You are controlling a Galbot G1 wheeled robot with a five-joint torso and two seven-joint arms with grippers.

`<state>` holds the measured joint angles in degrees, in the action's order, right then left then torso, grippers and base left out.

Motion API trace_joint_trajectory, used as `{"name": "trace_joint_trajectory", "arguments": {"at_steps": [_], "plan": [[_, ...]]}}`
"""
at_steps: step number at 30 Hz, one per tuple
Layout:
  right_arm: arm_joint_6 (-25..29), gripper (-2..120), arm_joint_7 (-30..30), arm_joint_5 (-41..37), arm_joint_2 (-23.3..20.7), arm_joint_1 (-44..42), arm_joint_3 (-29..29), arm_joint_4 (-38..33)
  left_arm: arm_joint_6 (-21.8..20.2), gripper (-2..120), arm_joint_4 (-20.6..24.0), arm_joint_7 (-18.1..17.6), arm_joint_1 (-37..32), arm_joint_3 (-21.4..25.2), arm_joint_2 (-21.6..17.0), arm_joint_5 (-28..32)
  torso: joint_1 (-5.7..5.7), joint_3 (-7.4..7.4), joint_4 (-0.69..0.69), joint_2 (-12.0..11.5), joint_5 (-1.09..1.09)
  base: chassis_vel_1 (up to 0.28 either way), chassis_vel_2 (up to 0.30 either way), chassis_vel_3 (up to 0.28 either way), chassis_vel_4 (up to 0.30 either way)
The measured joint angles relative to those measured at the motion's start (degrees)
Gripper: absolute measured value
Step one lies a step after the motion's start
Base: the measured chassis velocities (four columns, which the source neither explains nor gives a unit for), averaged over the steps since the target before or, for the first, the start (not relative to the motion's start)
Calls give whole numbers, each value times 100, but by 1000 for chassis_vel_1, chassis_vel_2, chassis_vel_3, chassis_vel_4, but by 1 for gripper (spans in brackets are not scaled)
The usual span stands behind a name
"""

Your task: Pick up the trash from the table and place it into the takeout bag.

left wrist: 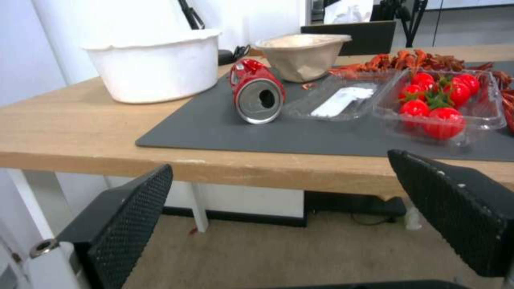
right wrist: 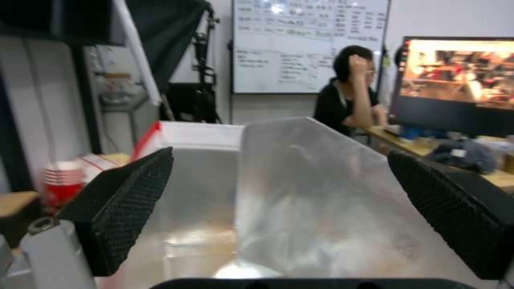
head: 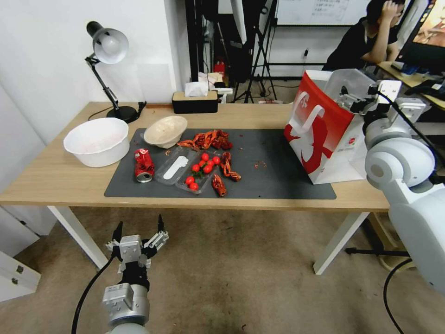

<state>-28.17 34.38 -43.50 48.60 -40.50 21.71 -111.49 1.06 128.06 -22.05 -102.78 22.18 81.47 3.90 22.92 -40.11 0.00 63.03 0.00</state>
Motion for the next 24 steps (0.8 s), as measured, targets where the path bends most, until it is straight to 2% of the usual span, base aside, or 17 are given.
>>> {"name": "trace_joint_trajectory", "arguments": {"at_steps": [5, 7, 13, 16, 17, 19, 22, 24], "plan": [[103, 100, -24, -78, 79, 24, -52, -103, 9, 100, -11, 8, -45, -5, -58, -22, 0, 0, 1, 0, 0, 0, 0, 0, 0], [316, 100, -141, -285, 99, -112, -53, -434, 12, 100, -10, 14, -42, 4, -40, -17, 0, 0, 0, 0, -1, 0, 0, 0, 0], [915, 100, -653, -252, 85, -645, -53, -1101, 34, 100, -29, 24, -57, -13, -11, -21, 0, 1, 1, 0, -1, 0, 0, 0, 0], [1221, 100, -866, 68, 100, -1423, 37, -1643, 51, 100, -39, 27, -74, -10, -2, -20, 0, 1, 0, 0, -1, 0, 0, 0, 0], [1221, 100, -866, 68, 100, -1423, 37, -1643, 51, 100, -39, 27, -74, -10, -2, -20, 0, 1, 0, 0, -1, 0, 0, 0, 0], [1372, 100, -881, 399, 202, -2064, 60, -1892, 62, 100, -42, 31, -76, -11, 5, -16, 0, 1, 1, 0, 0, 0, 0, 0, 0], [1566, 100, -917, 697, 345, -2619, 79, -1970, 72, 100, -48, 36, -76, -20, 10, -15, 0, 1, 0, 0, -1, 0, 0, 0, 0], [1945, 100, -1009, 1029, 552, -3203, 90, -1977, 88, 100, -56, 41, -82, -32, 18, -13, 0, 1, 0, 0, 1, 0, 0, 0, 0]]}}
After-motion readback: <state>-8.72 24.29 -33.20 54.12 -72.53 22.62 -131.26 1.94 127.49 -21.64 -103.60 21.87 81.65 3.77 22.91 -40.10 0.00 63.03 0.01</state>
